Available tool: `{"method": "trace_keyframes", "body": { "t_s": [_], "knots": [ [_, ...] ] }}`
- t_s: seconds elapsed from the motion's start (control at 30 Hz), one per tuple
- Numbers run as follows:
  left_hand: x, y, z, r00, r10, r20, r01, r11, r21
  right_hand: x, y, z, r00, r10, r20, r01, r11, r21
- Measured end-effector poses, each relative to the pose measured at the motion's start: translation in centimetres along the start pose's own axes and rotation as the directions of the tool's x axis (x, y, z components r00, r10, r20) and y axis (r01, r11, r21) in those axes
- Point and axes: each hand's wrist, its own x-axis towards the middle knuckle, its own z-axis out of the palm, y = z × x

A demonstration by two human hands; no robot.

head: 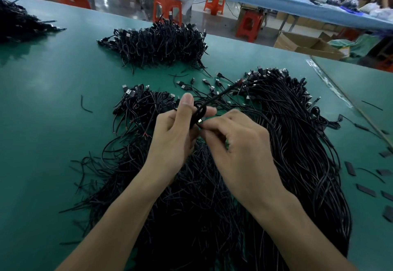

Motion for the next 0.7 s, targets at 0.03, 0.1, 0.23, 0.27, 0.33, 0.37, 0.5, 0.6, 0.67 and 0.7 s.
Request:
{"method": "trace_keyframes", "body": {
  "t_s": [0.03,0.1,0.23,0.27,0.33,0.37,0.5,0.6,0.67,0.7],
  "knots": [
    [0.1,0.0,0.0,1.0,-0.011,-0.013,0.011,1.0,0.016,0.0,-0.1,-0.2,0.999,-0.038,0.031,0.039,0.999,-0.037],
    [0.2,-0.1,0.1,0.998,-0.041,-0.057,0.045,0.996,0.075,-0.2,-0.2,-0.3,0.988,-0.103,0.113,0.116,0.987,-0.11],
    [0.3,-0.4,-0.2,0.988,-0.154,-0.014,0.154,0.965,0.211,0.0,-0.1,-0.5,0.946,-0.239,0.217,0.299,0.904,-0.307],
    [0.3,-0.5,-0.4,0.978,-0.206,0.022,0.197,0.956,0.217,0.1,0.0,-0.7,0.928,-0.29,0.232,0.359,0.864,-0.354],
    [0.2,-0.4,-0.9,0.939,-0.334,0.082,0.306,0.921,0.24,0.6,0.3,-1.2,0.881,-0.394,0.261,0.47,0.787,-0.4],
    [0.2,-0.4,-1.0,0.911,-0.396,0.112,0.359,0.897,0.258,0.9,0.5,-1.5,0.854,-0.441,0.275,0.519,0.756,-0.399],
    [-0.1,-0.2,-0.8,0.808,-0.554,0.198,0.517,0.83,0.211,1.9,1.5,-2.4,0.829,-0.447,0.337,0.533,0.813,-0.233],
    [-0.1,0.0,-0.9,0.752,-0.571,0.329,0.563,0.816,0.128,2.0,2.1,-2.6,0.897,-0.253,0.361,0.299,0.951,-0.076],
    [0.0,0.3,-1.3,0.705,-0.57,0.422,0.582,0.805,0.115,2.1,2.6,-2.6,0.919,-0.175,0.353,0.183,0.983,0.01],
    [0.1,0.4,-1.5,0.688,-0.563,0.459,0.566,0.811,0.147,2.1,2.8,-2.6,0.923,-0.154,0.353,0.148,0.988,0.043]
  ]
}}
